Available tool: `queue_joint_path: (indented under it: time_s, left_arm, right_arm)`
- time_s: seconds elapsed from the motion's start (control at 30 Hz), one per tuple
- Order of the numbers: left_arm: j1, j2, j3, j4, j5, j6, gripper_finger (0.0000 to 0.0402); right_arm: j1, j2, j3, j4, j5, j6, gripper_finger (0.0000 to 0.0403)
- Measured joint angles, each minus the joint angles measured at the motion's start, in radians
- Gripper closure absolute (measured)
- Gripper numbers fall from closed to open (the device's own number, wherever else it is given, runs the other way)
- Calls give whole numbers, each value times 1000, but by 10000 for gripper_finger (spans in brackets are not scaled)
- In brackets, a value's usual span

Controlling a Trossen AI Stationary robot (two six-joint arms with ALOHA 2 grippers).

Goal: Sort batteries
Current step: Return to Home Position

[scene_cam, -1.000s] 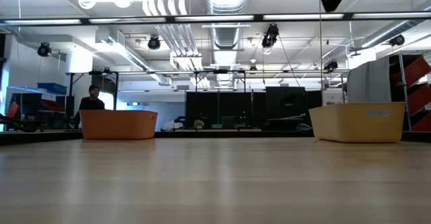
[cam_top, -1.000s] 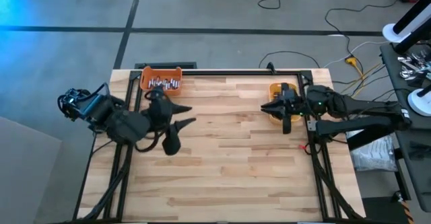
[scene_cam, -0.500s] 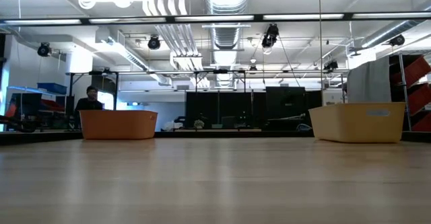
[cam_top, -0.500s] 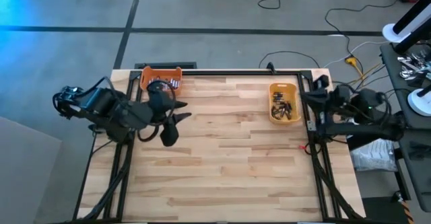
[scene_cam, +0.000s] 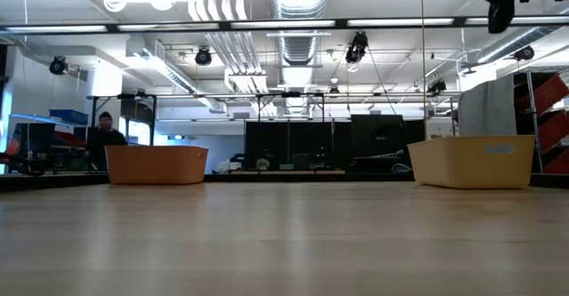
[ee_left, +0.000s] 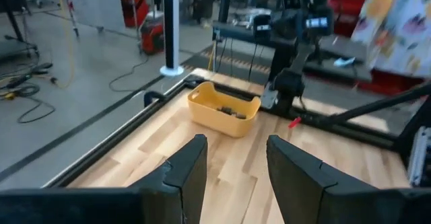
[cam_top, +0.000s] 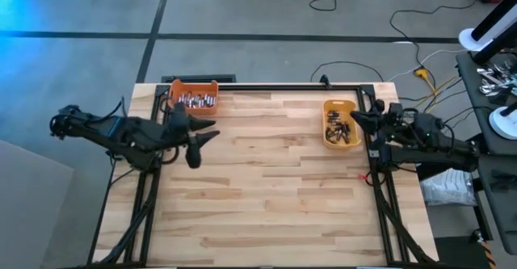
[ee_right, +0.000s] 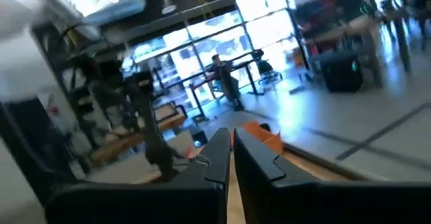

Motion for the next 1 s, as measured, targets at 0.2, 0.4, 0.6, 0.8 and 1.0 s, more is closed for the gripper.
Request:
queue_joint_path:
  time_s: [0.2, 0.4, 0.6, 0.8, 1.0]
  left_arm:
    - [-14, -184, -238, 143, 3, -20, 267]
    - [-15, -340, -460, 289, 47, -25, 267]
    - [-17, -491, -630, 312, 105, -24, 267]
    - [-3, -625, -839, 595, 114, 10, 267]
    - [43, -671, -1018, 777, 350, -112, 267]
  right_arm:
    - [2, -27, -67, 163, -275, -186, 390]
    - [5, -70, -209, 316, -306, -194, 390]
    - [8, -92, -406, 481, -375, -153, 390]
    - [67, -77, -435, 531, -503, -135, 390]
    - [124, -78, -436, 533, -507, -212, 390]
